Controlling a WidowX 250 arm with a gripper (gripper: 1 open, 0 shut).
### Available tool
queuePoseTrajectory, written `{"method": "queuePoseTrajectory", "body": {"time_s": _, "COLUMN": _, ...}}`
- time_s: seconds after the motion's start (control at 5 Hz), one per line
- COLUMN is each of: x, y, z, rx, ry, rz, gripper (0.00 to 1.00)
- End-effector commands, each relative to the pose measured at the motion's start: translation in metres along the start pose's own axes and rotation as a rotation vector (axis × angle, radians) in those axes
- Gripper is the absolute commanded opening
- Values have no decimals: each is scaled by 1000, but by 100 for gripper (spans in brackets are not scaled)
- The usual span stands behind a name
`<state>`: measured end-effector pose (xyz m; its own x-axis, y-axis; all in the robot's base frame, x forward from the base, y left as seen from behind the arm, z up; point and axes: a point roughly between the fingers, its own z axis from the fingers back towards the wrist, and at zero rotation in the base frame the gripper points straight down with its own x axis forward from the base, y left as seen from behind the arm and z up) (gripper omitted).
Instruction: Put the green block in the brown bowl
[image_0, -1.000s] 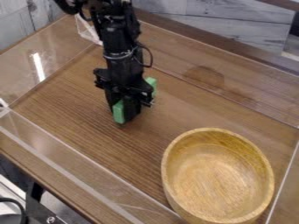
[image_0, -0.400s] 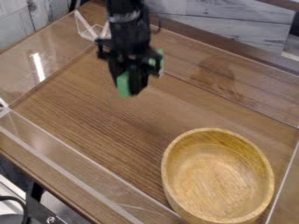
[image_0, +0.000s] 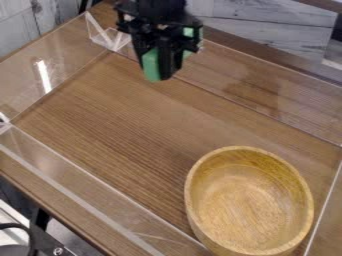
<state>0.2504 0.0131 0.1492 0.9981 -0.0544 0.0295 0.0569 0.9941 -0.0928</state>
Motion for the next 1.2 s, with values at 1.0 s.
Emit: {"method": "queuePoseTrajectory", "body": {"time_s": 1.0, "x": -47, "y": -135, "z": -11, "rx": 10, "ry": -33, "rz": -115, "gripper": 0}}
